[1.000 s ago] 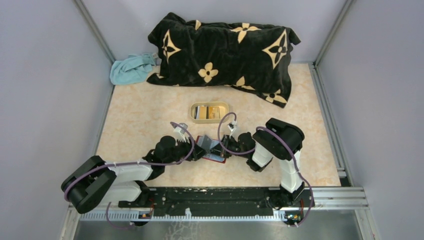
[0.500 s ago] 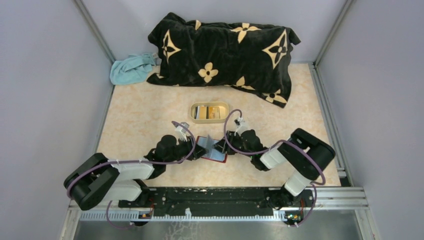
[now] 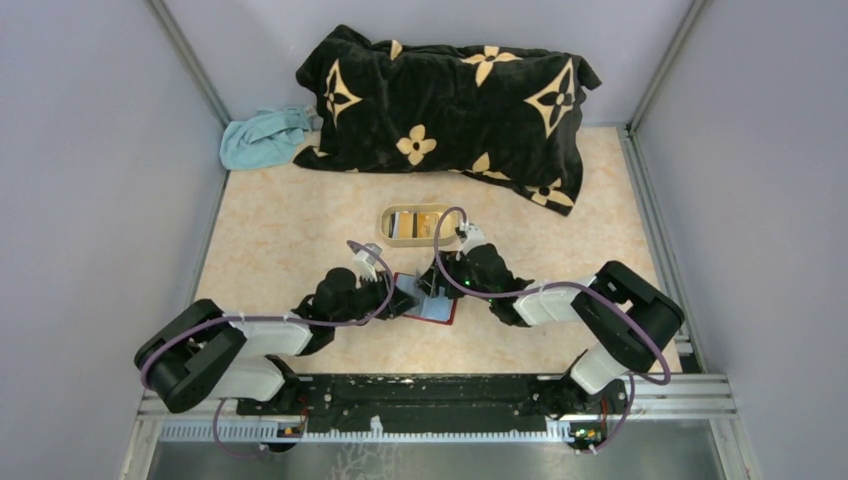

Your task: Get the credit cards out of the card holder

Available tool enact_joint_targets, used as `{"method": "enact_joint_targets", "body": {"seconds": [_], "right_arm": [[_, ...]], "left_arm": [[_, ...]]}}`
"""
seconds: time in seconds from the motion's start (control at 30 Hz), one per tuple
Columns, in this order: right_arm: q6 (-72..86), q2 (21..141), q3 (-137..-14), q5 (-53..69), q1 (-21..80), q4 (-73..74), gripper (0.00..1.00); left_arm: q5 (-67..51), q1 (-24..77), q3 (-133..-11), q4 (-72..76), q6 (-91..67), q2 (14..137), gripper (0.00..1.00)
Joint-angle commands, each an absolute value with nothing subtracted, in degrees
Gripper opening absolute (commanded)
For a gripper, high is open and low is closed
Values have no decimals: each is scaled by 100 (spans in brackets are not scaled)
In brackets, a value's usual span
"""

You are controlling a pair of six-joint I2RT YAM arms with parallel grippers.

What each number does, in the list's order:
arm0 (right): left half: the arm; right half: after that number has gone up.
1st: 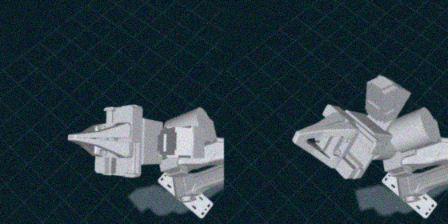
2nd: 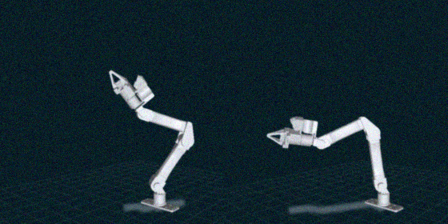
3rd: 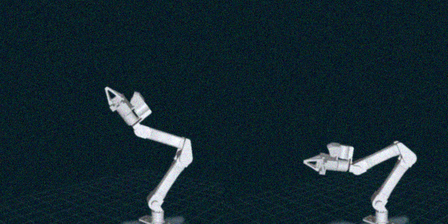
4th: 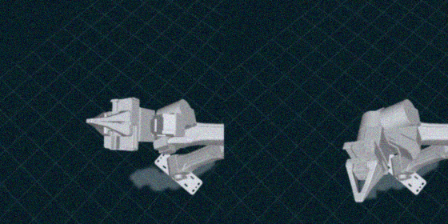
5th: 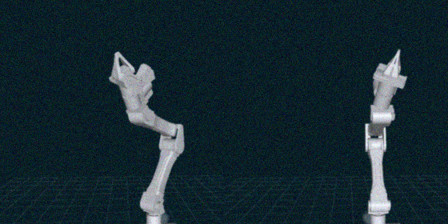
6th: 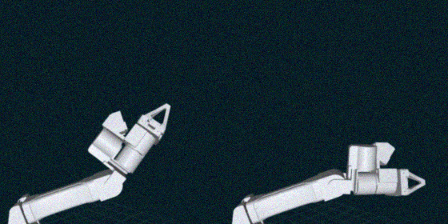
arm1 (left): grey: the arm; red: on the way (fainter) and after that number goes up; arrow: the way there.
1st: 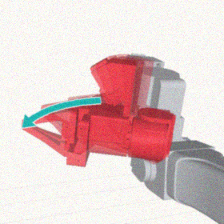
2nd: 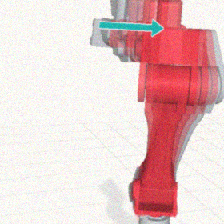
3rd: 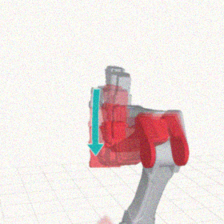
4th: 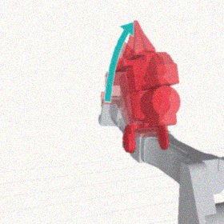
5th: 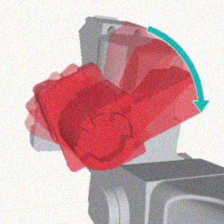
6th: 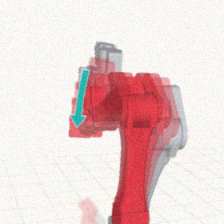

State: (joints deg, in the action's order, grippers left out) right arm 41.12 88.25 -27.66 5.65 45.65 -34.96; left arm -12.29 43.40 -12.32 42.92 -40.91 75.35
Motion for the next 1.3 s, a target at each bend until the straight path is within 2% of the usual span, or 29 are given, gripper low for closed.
{"method": "enact_joint_targets", "body": {"seconds": [0.0, 0.73, 1.27], "right_arm": [[3841, 8578, -3115, 367, 4675, -3231, 69], [3762, 8679, -3342, 482, 4736, -3113, 69], [3904, 8702, -2884, 436, 4742, -3296, 66]], "left_arm": [[-1312, 4368, -1325, 4517, -4074, 7579, 34], [-1308, 4368, -1231, 4684, -4104, 7665, 34], [-1253, 4368, -1200, 4641, -4082, 7602, 34]]}}
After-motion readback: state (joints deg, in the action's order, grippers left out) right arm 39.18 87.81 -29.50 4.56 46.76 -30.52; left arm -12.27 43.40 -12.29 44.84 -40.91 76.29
